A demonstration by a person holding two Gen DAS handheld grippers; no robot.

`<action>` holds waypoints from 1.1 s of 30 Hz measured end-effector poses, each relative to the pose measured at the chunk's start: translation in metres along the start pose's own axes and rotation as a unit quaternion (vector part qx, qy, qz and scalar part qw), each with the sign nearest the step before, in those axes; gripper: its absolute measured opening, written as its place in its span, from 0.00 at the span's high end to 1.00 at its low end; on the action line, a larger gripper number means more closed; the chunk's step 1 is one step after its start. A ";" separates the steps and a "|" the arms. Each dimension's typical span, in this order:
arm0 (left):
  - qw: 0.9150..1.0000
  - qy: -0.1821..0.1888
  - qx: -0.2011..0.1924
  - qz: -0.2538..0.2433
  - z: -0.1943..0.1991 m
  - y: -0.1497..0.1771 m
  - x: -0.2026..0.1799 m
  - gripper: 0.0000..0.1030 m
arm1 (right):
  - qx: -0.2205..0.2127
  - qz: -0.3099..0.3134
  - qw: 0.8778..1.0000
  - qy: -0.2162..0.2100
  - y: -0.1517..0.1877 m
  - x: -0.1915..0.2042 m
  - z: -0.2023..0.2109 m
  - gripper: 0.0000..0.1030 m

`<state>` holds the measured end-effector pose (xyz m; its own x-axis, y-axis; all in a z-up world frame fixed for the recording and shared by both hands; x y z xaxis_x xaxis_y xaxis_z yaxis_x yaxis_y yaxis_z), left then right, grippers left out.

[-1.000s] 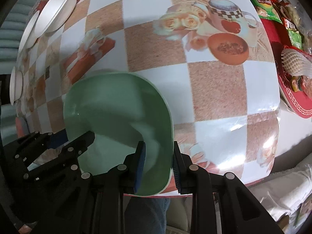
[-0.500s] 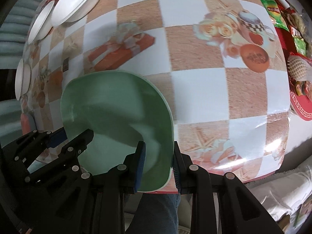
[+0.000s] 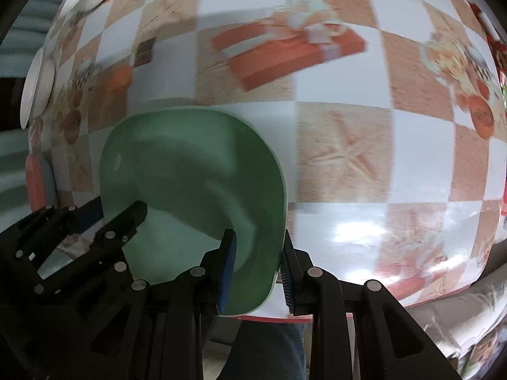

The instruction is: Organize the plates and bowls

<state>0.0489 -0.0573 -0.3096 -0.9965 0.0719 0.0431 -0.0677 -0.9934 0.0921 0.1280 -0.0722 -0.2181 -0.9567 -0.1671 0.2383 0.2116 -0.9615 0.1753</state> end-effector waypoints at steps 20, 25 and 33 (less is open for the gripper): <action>0.998 -0.018 -0.021 0.049 0.002 0.012 0.136 0.72 | 0.008 0.061 0.998 -0.004 -0.031 0.057 0.005 0.71; 0.998 -0.025 -0.026 0.058 0.003 0.018 0.175 0.72 | 0.011 0.076 0.997 -0.001 -0.038 0.072 0.001 0.71; 0.997 -0.022 -0.031 0.063 0.015 0.049 0.188 0.72 | 0.011 0.092 0.996 0.007 -0.040 0.094 -0.007 0.71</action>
<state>-0.1412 -0.0916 -0.2819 -0.9943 -0.0518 0.0933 0.0540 -0.9983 0.0211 0.0279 -0.0506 -0.2093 -0.9038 -0.3441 0.2544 0.3885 -0.9090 0.1509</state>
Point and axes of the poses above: each gripper's, at about its wrist camera, not at the fingertips, and z roughly against the way its jaws point, x to its left, y to its underside, the point moved 9 cm from there along -z, roughly the way its jaws point, and after that the axes turned 15 degrees about z, right-handed, at the moved point
